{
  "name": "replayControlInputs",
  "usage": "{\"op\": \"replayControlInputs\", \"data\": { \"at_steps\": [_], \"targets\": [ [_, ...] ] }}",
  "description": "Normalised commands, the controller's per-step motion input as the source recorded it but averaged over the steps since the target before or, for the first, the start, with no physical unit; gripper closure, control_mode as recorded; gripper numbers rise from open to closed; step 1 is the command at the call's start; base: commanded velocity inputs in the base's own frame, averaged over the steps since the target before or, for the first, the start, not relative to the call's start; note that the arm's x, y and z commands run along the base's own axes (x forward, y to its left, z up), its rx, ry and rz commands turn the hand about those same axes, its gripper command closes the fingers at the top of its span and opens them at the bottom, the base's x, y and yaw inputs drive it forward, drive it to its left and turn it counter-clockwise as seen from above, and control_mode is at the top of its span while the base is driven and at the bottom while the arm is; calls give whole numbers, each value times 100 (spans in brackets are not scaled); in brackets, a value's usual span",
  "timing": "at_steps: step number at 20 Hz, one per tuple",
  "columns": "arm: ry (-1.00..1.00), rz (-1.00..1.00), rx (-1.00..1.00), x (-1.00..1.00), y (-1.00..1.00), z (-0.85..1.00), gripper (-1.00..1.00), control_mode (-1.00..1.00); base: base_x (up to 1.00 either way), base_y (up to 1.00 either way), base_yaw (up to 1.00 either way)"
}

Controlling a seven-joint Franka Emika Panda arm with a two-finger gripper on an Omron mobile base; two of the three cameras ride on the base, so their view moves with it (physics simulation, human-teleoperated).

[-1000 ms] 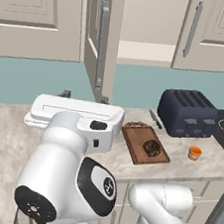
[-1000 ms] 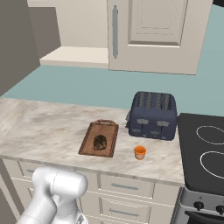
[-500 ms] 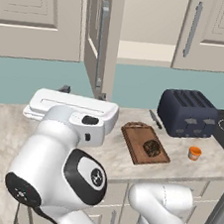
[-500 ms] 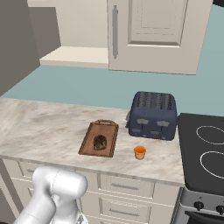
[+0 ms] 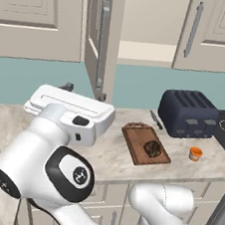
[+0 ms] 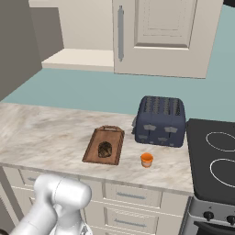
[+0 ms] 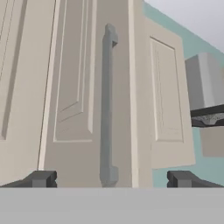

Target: Pick the bread, place it on the cutting board, pick the jam, place it on the counter, and close the cabinet.

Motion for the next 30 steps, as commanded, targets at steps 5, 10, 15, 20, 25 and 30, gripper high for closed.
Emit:
{"op": "replayControlInputs", "data": {
  "at_steps": [5, 10, 15, 20, 25, 30],
  "targets": [
    [-4, -13, 0, 6, 0, 0, -100, -100, 0, 0, 0],
    [-2, -10, 0, 13, 0, 0, -100, -100, 0, 0, 0],
    [-1, -10, 0, 17, 0, 0, -100, -100, 0, 0, 0],
    [0, -9, 0, 13, 0, 0, -100, -100, 0, 0, 0],
    [0, -9, 0, 16, 0, 0, -100, -100, 0, 0, 0],
    [0, -9, 0, 23, 0, 0, -100, -100, 0, 0, 0]
  ]
}}
